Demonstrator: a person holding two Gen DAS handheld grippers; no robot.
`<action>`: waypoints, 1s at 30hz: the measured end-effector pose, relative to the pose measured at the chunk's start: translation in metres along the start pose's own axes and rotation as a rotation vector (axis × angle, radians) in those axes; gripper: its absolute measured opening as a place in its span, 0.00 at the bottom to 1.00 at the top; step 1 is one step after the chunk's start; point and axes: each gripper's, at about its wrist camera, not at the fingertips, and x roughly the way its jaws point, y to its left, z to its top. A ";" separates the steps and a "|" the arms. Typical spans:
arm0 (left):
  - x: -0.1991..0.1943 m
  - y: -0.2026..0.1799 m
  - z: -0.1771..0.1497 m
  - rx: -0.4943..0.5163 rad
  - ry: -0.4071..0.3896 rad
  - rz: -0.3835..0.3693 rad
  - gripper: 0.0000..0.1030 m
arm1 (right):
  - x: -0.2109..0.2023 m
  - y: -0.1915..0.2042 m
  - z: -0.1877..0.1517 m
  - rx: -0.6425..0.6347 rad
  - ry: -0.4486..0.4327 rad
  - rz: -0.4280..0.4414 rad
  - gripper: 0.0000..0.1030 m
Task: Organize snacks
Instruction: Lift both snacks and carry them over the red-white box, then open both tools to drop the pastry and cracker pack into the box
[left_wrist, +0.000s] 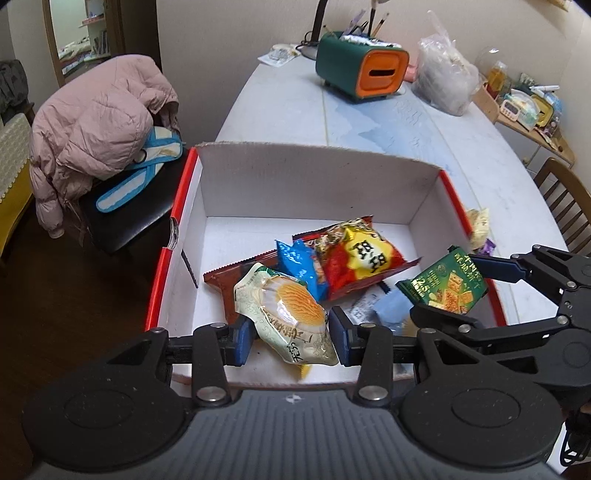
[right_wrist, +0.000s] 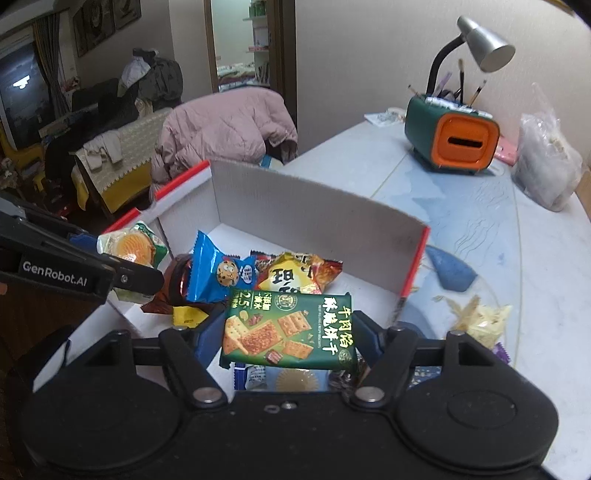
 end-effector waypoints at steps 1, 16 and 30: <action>0.003 0.002 0.001 0.005 0.004 -0.001 0.41 | 0.004 0.002 0.000 -0.005 0.008 -0.006 0.70; 0.041 0.007 -0.004 0.042 0.081 -0.001 0.41 | 0.038 0.018 -0.004 -0.046 0.080 0.001 0.73; 0.043 0.010 -0.007 0.026 0.086 0.009 0.41 | 0.036 0.015 -0.005 -0.034 0.074 -0.003 0.81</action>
